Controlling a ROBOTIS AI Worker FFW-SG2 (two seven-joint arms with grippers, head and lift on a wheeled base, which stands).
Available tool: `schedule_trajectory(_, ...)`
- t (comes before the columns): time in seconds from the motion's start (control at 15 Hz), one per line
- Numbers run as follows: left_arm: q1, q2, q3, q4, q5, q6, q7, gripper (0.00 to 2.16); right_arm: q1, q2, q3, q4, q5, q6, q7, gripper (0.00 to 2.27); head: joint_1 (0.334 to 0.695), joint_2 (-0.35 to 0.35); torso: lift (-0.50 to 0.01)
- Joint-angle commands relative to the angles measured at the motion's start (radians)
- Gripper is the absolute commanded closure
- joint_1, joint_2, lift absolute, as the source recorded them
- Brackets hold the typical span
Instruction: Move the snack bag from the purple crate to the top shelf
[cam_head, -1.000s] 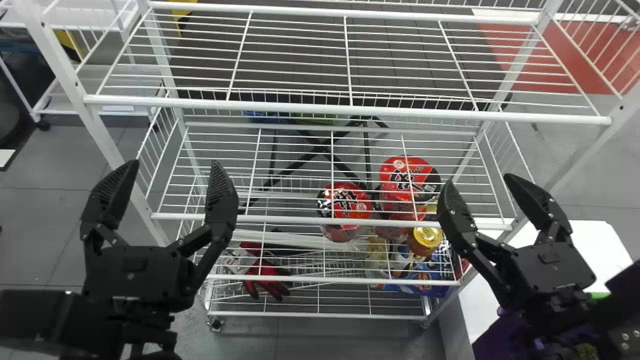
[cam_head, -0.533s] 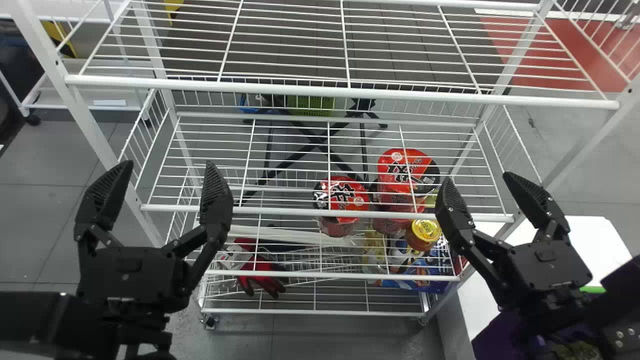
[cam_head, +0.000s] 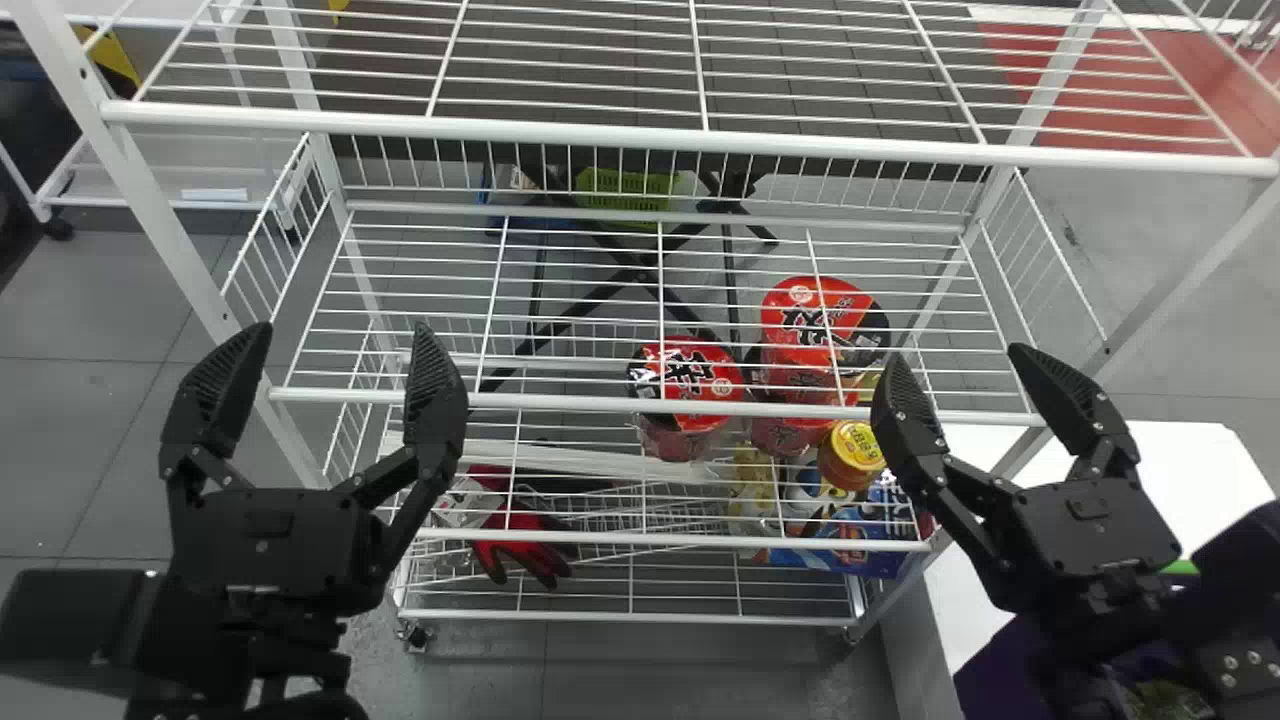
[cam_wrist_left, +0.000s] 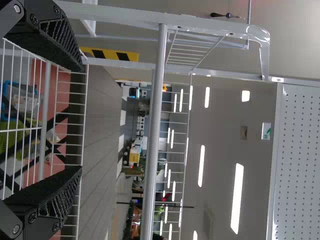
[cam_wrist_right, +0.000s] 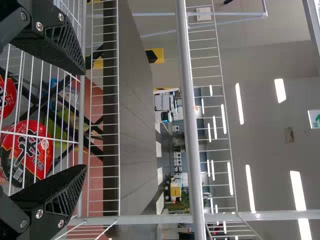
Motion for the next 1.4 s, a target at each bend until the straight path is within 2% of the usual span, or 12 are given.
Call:
schedule_trajectory(0.0,-0.005,0.001,0.000,0.011,-0.002,0.000,0.002,0.12,0.000,0.001,-0.003,0.002,0.000,0.000,0.000,0.17,0.695,-0.064,-0.334)
schedule_trajectory(1.33,-0.002,0.002,-0.001,0.020,-0.015,-0.040,0.017,0.11,-0.020,0.001,-0.017,0.004,0.006,0.080,0.000,0.17,0.695,-0.073,-0.414)
